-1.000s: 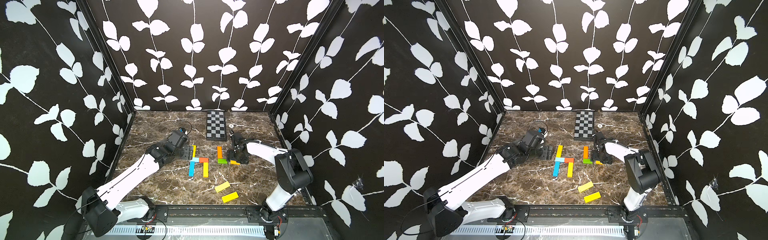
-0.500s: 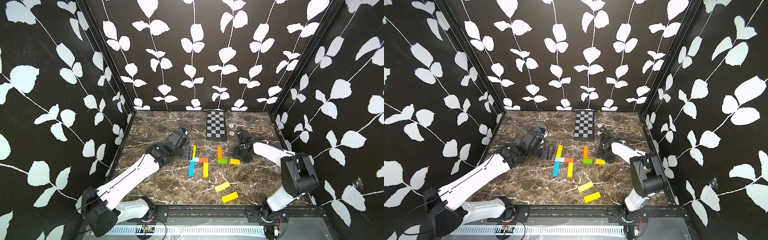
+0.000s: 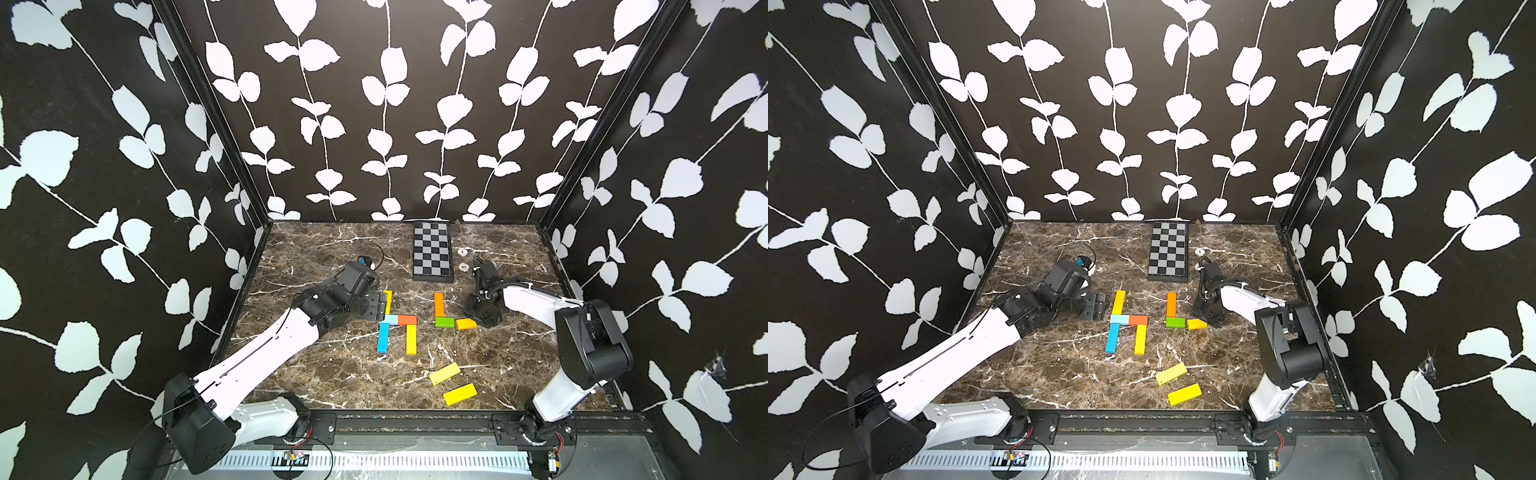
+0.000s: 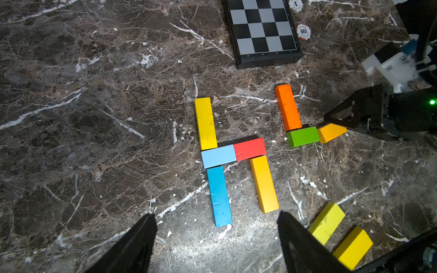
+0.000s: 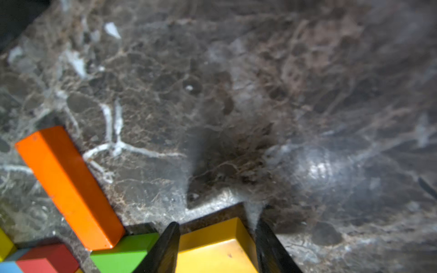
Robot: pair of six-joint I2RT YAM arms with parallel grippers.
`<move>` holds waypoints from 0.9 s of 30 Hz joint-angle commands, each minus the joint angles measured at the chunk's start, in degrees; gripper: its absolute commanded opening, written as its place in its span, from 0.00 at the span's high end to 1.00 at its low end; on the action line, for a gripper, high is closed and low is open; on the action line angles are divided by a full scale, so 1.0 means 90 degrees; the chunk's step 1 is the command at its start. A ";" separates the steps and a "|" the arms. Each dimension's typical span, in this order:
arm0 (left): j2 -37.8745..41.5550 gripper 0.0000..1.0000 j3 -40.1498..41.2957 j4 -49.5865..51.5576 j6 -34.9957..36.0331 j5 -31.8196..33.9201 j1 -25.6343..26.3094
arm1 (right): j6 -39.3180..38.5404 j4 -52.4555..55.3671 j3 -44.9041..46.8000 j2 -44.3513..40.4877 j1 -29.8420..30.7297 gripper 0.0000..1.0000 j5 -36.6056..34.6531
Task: Assemble the letter h with building blocks
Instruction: Assemble the building block at the center of the board.
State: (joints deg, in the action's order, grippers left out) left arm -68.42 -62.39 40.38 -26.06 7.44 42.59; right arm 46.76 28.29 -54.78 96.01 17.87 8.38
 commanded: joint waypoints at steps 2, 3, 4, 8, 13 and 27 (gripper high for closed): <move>0.0027 0.17 0.0108 -0.0064 -0.0024 -0.0055 -0.0040 | 0.0296 0.0017 0.0194 -0.0160 0.0045 0.39 -0.0185; 0.0026 0.17 0.0111 -0.0064 -0.0015 -0.0052 -0.0041 | 0.0311 0.0026 0.0221 -0.0228 0.0039 0.39 -0.0216; 0.0015 0.17 0.0116 -0.0068 -0.0014 -0.0070 -0.0037 | 0.0322 0.0004 0.0254 -0.0300 0.0045 0.39 -0.0218; -0.0020 0.17 0.0116 -0.0095 -0.0014 -0.0086 -0.0035 | 0.0369 -0.0080 0.0373 -0.0430 0.0046 0.40 -0.0062; -0.0043 0.17 0.0126 -0.0148 -0.0026 -0.0120 -0.0036 | 0.0419 -0.0174 0.0485 -0.0424 0.0093 0.42 0.0033; -0.0130 0.17 0.0097 -0.0150 0.0008 -0.0135 -0.0035 | -0.0204 0.0736 0.0507 -0.1228 0.0323 0.31 -0.0720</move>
State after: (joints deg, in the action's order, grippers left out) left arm -69.52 -61.91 39.40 -26.02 6.44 42.59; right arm 47.31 30.28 -50.78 87.81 20.32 5.69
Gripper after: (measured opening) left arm 0.827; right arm 0.688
